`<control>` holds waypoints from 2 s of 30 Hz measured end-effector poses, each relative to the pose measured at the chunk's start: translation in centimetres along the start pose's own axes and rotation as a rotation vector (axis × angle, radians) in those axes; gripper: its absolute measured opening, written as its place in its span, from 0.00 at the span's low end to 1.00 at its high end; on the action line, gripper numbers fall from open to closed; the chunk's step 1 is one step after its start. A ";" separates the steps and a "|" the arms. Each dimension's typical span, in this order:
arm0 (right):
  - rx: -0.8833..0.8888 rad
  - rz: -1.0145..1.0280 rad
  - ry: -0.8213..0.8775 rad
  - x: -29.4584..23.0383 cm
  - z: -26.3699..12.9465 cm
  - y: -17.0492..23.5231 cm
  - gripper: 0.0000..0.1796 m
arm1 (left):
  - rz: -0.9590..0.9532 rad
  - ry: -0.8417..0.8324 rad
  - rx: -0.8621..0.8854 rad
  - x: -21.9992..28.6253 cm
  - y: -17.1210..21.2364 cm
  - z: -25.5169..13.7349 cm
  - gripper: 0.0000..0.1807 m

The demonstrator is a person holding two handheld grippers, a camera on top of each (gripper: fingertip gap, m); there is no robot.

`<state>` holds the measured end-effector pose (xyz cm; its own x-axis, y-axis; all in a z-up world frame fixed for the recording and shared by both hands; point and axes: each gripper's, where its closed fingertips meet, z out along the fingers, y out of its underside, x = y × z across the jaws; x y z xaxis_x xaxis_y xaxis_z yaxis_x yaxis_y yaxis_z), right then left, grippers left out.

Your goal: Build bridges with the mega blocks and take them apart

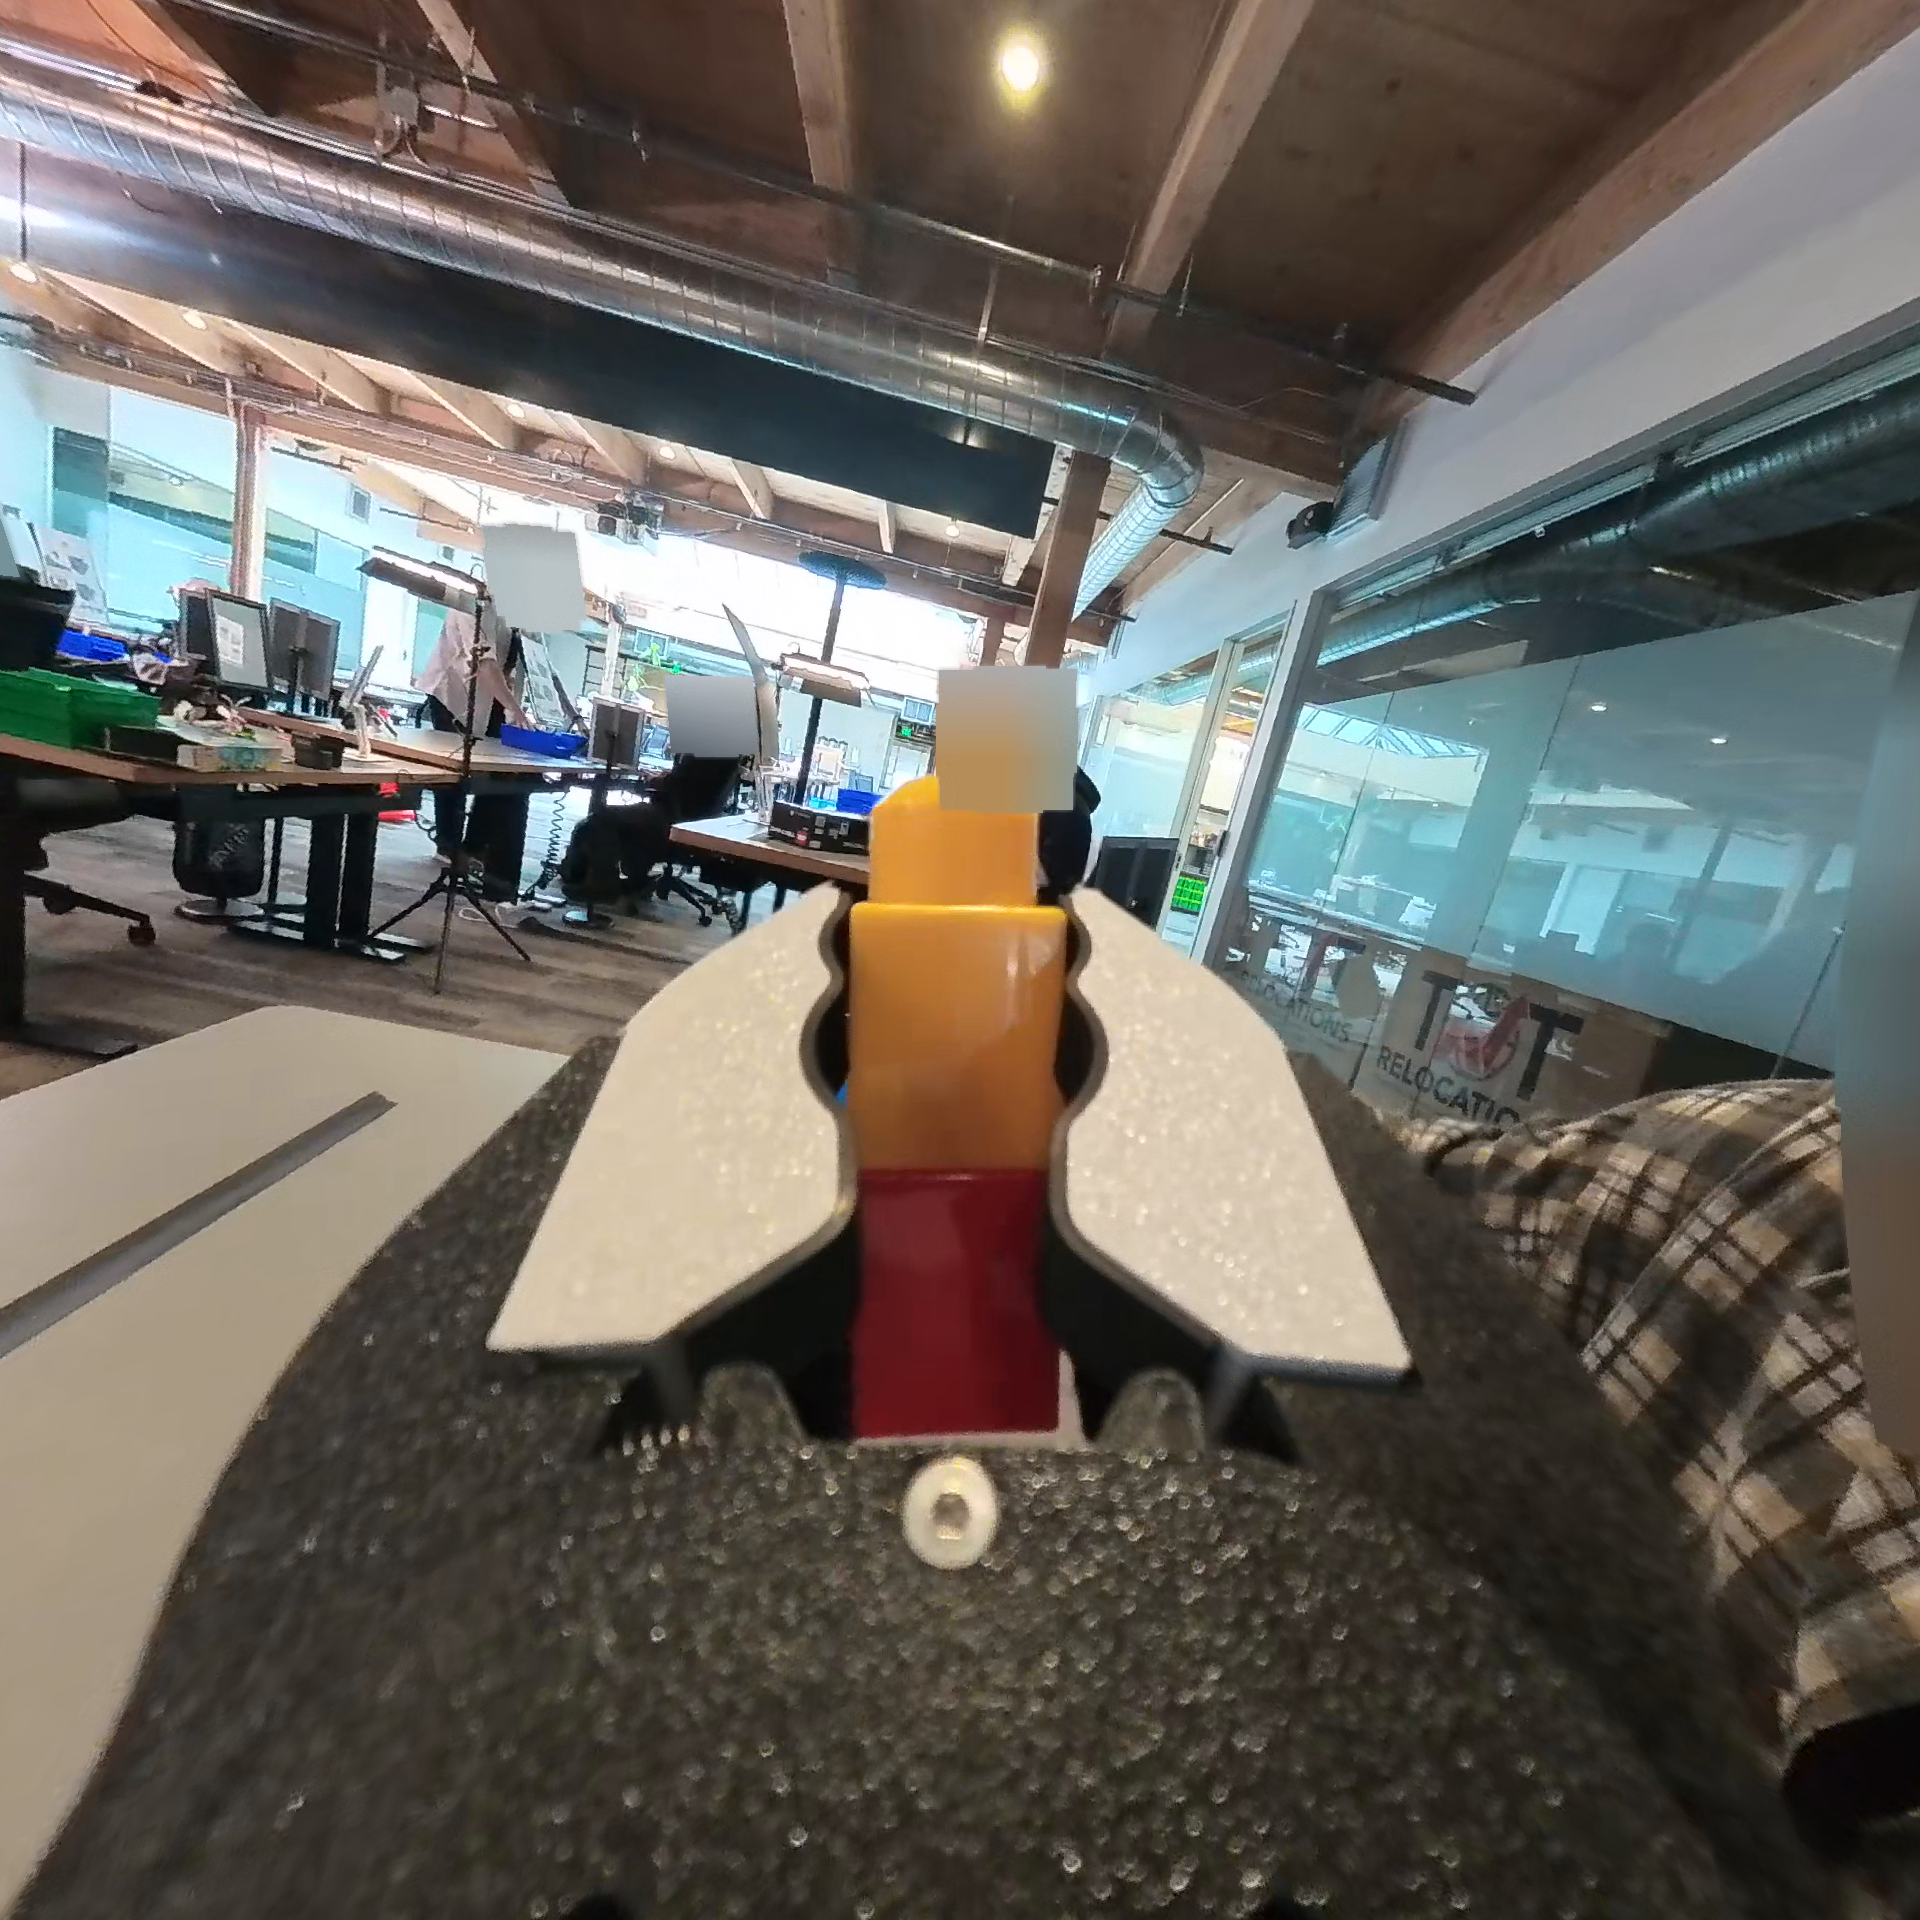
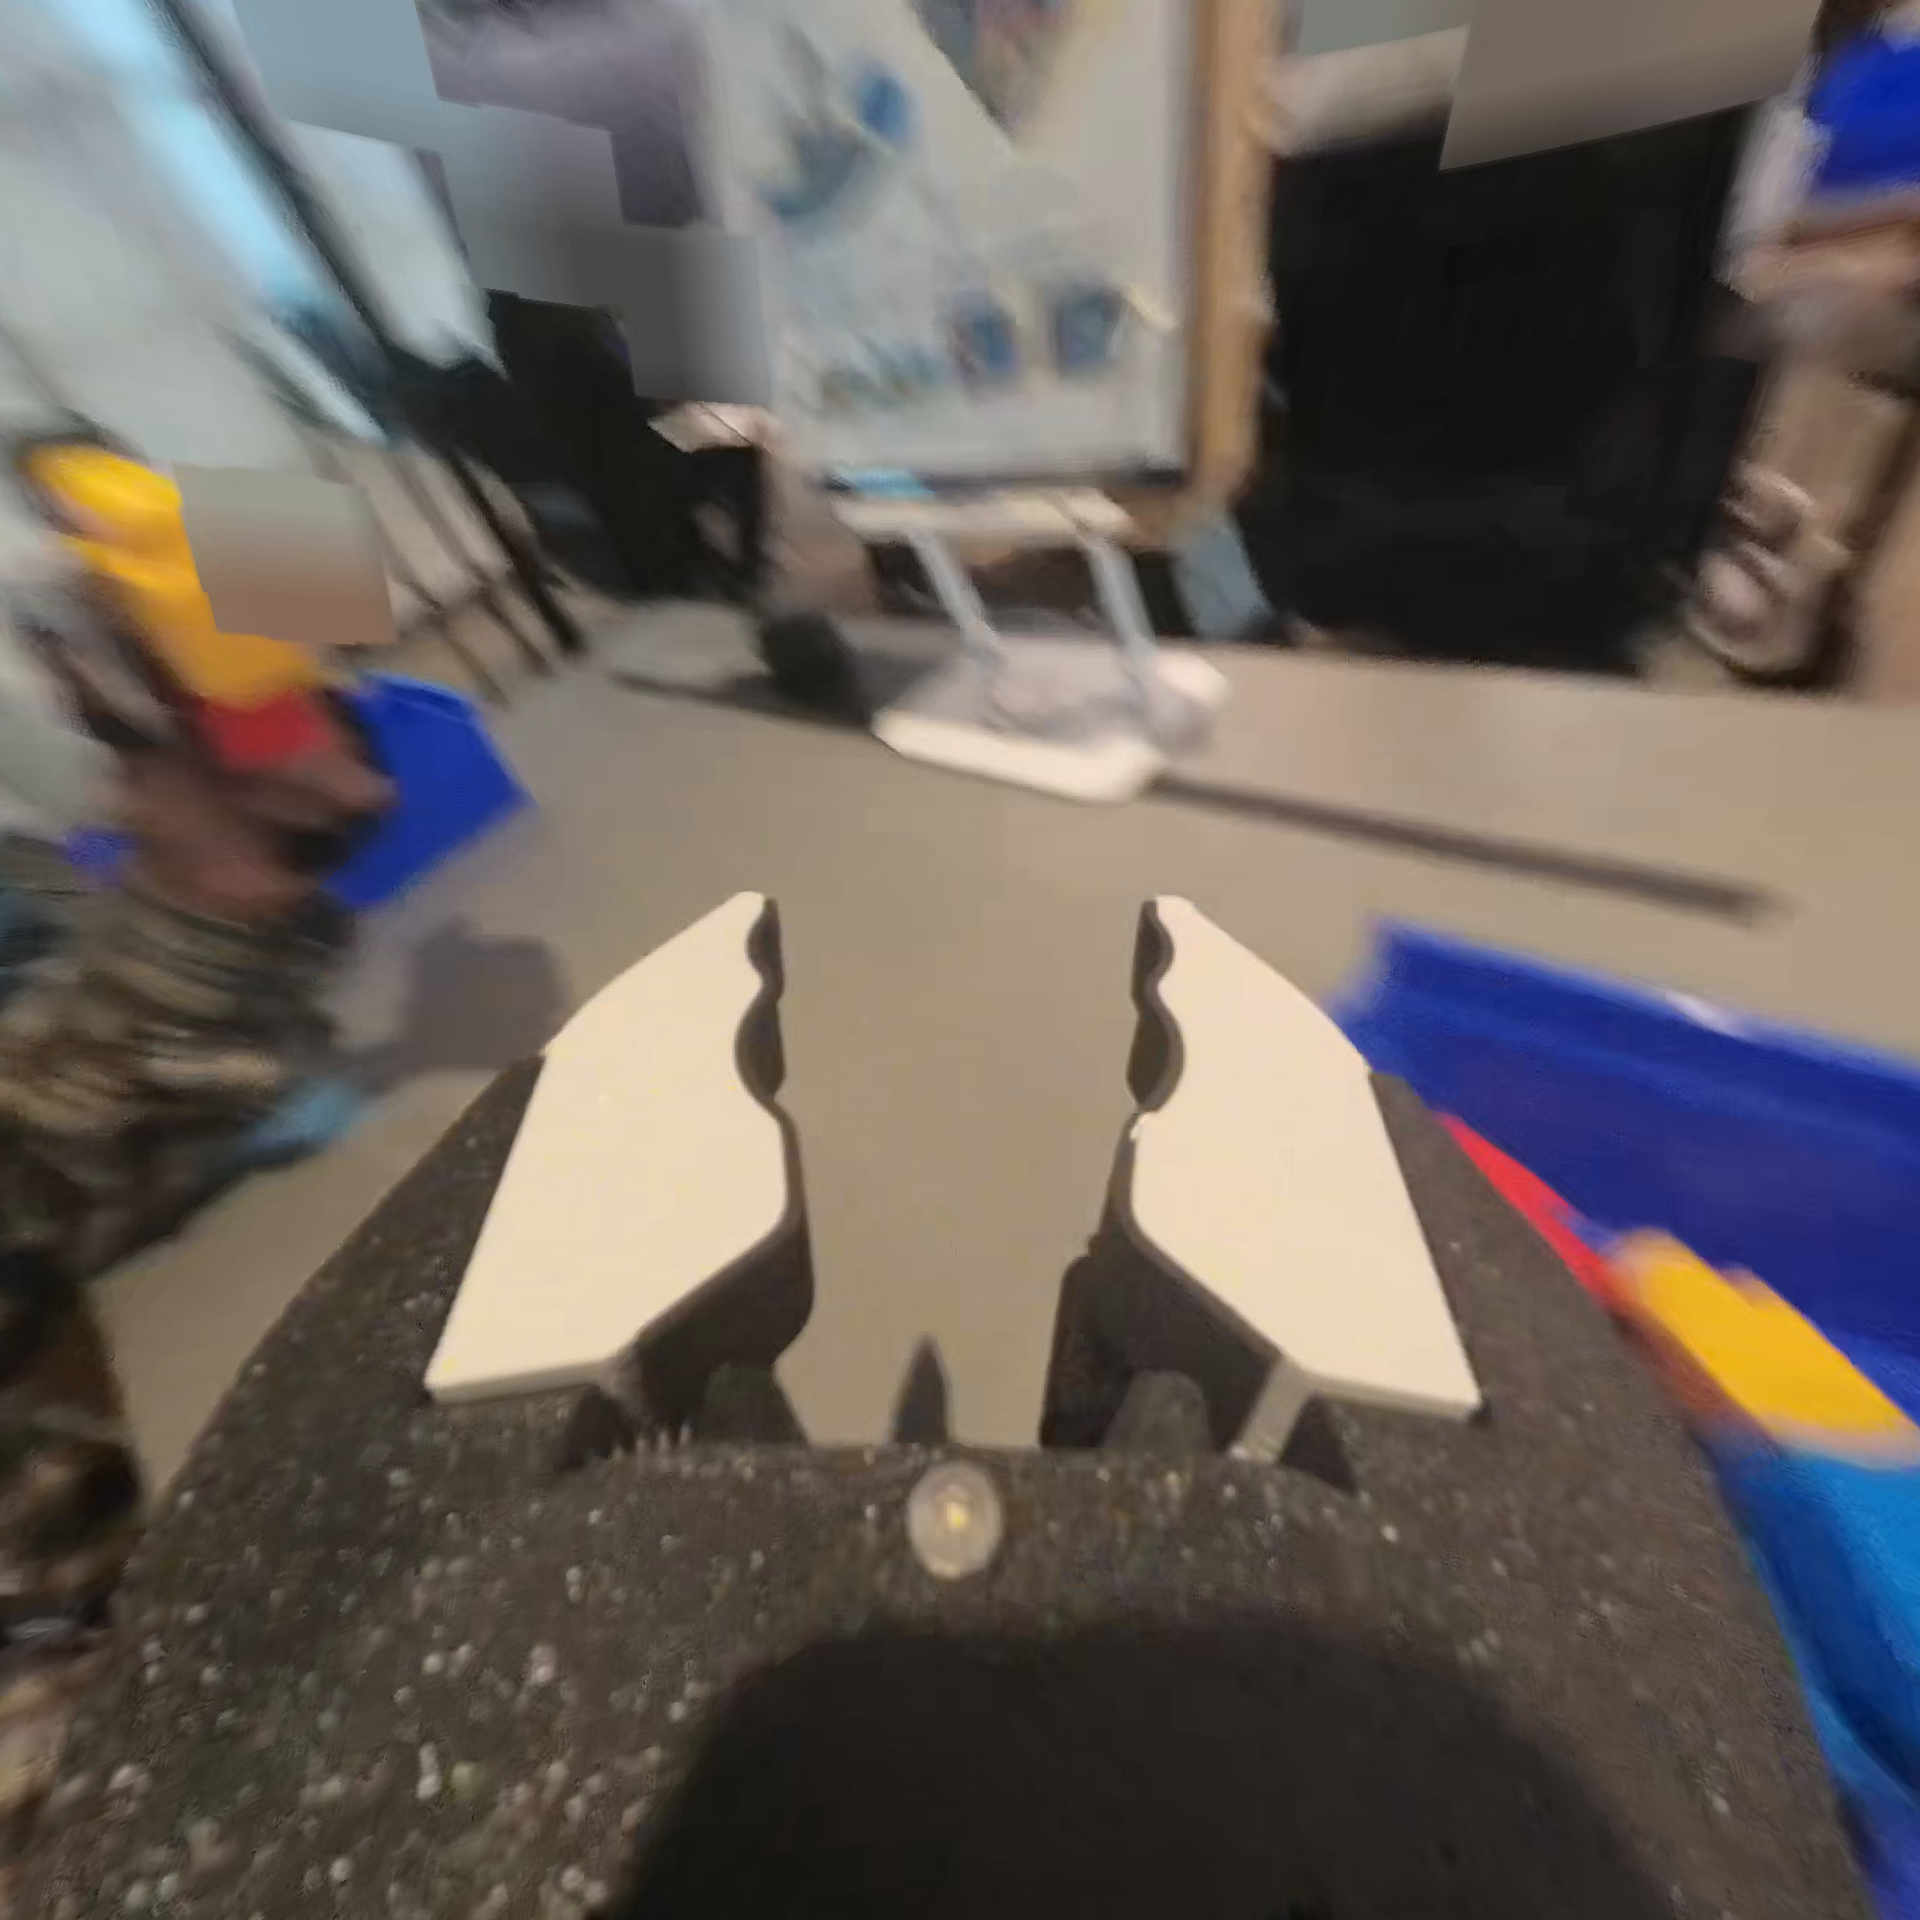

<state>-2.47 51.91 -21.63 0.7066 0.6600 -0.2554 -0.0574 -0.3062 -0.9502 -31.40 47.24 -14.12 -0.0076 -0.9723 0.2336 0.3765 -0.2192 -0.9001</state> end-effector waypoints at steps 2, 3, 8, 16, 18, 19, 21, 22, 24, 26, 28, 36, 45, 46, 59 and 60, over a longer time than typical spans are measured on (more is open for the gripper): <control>0.146 -0.006 -0.204 -5.9 2.7 -2.5 0.36 | -0.015 0.011 0.016 -0.1 0.2 0.1 0.20; 0.195 -0.008 -0.305 -8.9 4.1 -3.2 0.36 | -0.027 0.016 0.029 -0.2 0.2 0.1 0.20; 0.230 0.000 -0.662 -19.5 11.2 -3.1 0.39 | -0.093 0.043 0.081 -0.5 0.3 -0.1 0.20; 0.149 -0.080 -0.730 -23.3 16.7 -1.4 0.31 | -0.095 0.042 0.096 -0.9 0.2 -0.3 0.20; 0.151 -0.084 -0.744 -23.5 16.8 -1.3 0.26 | -0.101 0.041 0.089 -1.0 0.4 -0.2 0.20; 0.152 -0.084 -0.763 -23.7 16.8 -1.4 0.23 | -0.100 0.036 0.089 -1.1 0.5 -0.1 0.20; 0.129 -0.076 -0.793 -23.9 16.8 -1.3 0.20 | -0.103 0.038 0.099 -1.2 0.5 -0.2 0.21; 0.116 -0.085 -0.795 -23.9 16.8 -1.3 0.20 | -0.102 0.043 0.096 -1.2 0.5 -0.2 0.21; 0.110 -0.104 -0.808 -23.9 16.5 -1.5 0.20 | -0.095 0.056 0.075 -1.0 0.6 0.0 0.21; 0.127 -0.104 -0.819 -23.5 16.1 -2.0 0.20 | -0.098 0.037 0.030 -1.4 0.7 0.0 0.28; 0.165 -0.096 -0.808 -22.8 15.6 -2.9 0.20 | -0.101 0.010 -0.042 -2.0 1.2 -0.1 0.41; 0.207 -0.076 -0.801 -21.7 15.4 -3.6 0.20 | -0.129 0.040 -0.317 -1.9 6.2 0.8 0.29; 0.284 0.004 -0.827 -21.6 15.0 -4.4 0.20 | -0.093 -0.012 -0.445 -1.6 8.0 1.3 0.22; 0.299 0.017 -0.823 -21.4 15.0 -4.4 0.20 | -0.099 -0.020 -0.452 -1.7 8.1 1.3 0.22; 0.682 0.280 -0.787 -18.9 12.9 -8.1 0.20 | -0.279 0.030 -0.466 -1.0 10.4 2.2 0.22; 0.686 0.249 -0.753 -18.4 12.7 -8.3 0.20 | -0.294 0.042 -0.461 -0.9 10.5 2.4 0.22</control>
<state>-23.96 50.95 -11.33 0.0120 0.9601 -0.2794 -0.6947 -0.1930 -0.6929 -25.21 45.99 -22.89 -0.0915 -0.8651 0.4932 -0.0923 -0.4857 -0.8692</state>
